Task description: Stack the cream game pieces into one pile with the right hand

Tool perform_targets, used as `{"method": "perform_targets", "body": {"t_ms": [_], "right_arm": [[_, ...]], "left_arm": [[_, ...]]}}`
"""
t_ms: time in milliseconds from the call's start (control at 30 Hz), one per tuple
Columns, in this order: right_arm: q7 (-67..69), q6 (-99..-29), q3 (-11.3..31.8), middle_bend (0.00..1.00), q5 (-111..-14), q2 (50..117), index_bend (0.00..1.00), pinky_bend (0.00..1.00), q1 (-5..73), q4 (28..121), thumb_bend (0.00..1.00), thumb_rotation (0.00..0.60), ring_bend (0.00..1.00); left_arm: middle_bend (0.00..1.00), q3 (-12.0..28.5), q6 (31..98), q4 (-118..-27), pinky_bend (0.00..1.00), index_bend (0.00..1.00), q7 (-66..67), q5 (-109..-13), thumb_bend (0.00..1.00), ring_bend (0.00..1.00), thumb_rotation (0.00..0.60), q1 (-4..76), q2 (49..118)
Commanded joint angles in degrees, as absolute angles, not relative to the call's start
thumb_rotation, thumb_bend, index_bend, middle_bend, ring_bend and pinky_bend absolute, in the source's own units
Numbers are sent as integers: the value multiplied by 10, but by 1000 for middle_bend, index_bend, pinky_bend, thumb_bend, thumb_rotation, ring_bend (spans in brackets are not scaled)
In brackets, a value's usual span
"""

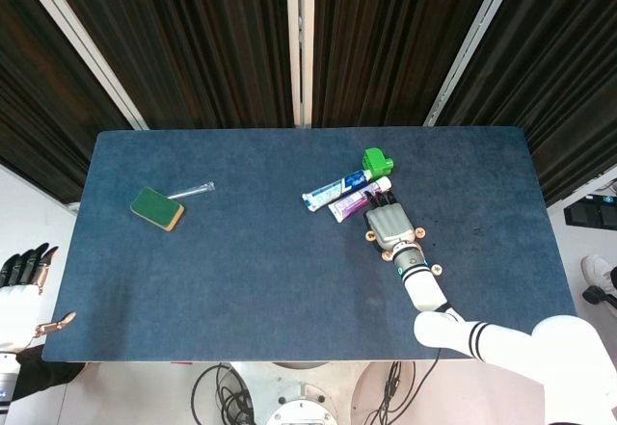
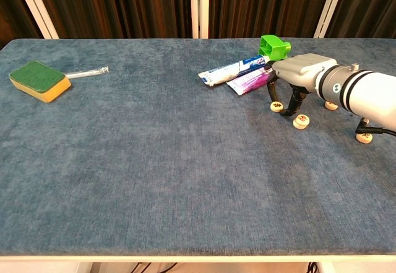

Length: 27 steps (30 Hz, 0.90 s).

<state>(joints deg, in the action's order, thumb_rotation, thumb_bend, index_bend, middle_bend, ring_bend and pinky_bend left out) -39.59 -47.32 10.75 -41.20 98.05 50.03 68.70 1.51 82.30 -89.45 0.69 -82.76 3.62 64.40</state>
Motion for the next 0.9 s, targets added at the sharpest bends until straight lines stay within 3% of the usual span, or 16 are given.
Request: {"method": "perform_targets", "body": {"t_ms": [33,467,900], "right_arm": [[-393,-473,106,28,-413,980,517,0,501,688,186,600,0],[-336,-514,112,39,-479,930,548,0,484,749,210,600,0],[-328,-512,67,39,-510,825,552,0,452,853,222,600,0]], "left_arm": [[0,16,823,-894,0,0,6,-827,110,0,600,37,644],[0,17,819,-901,0,0,13,-825,110,0,600,40,642],[0,12,813,-920,0,0,35,-827,114,0,600,43,640]]}}
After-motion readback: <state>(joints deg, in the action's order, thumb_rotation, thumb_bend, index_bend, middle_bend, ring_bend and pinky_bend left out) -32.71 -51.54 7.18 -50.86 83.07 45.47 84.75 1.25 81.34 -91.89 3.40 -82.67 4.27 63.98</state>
